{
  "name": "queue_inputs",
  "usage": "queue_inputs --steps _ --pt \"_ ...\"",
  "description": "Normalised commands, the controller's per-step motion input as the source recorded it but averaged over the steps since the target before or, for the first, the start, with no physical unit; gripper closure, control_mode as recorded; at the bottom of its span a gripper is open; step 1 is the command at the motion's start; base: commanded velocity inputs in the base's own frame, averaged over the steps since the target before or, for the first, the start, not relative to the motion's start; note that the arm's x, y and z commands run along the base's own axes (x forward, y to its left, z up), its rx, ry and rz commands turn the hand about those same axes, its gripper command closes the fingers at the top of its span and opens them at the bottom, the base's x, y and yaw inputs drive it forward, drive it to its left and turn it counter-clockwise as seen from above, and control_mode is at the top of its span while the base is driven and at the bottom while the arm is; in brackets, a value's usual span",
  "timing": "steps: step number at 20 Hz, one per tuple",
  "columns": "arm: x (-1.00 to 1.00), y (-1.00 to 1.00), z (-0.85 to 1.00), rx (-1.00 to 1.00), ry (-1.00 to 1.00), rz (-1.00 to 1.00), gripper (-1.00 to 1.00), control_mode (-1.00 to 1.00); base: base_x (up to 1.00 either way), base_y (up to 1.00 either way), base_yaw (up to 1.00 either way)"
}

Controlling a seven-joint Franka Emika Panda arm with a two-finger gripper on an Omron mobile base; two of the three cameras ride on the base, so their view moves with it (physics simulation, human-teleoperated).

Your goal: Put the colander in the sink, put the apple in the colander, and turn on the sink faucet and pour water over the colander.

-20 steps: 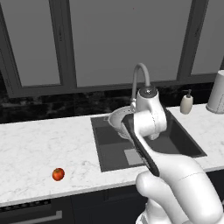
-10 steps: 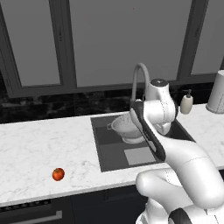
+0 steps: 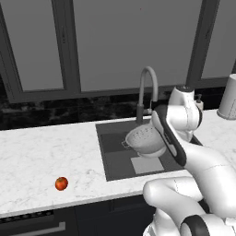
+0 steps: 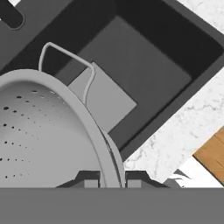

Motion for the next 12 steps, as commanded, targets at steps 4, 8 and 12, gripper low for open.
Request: queue_inputs --steps 4,8,12 --pt "0.0 -0.41 -0.14 0.03 0.0 0.23 1.0 -1.0 0.0 0.0 0.0" --pt "0.0 -0.49 -0.09 0.02 0.0 0.21 1.0 -1.0 0.0 0.0 0.0" --pt "0.01 -0.39 -0.11 0.02 -0.03 0.1 1.0 -1.0 0.0 0.0 0.0"
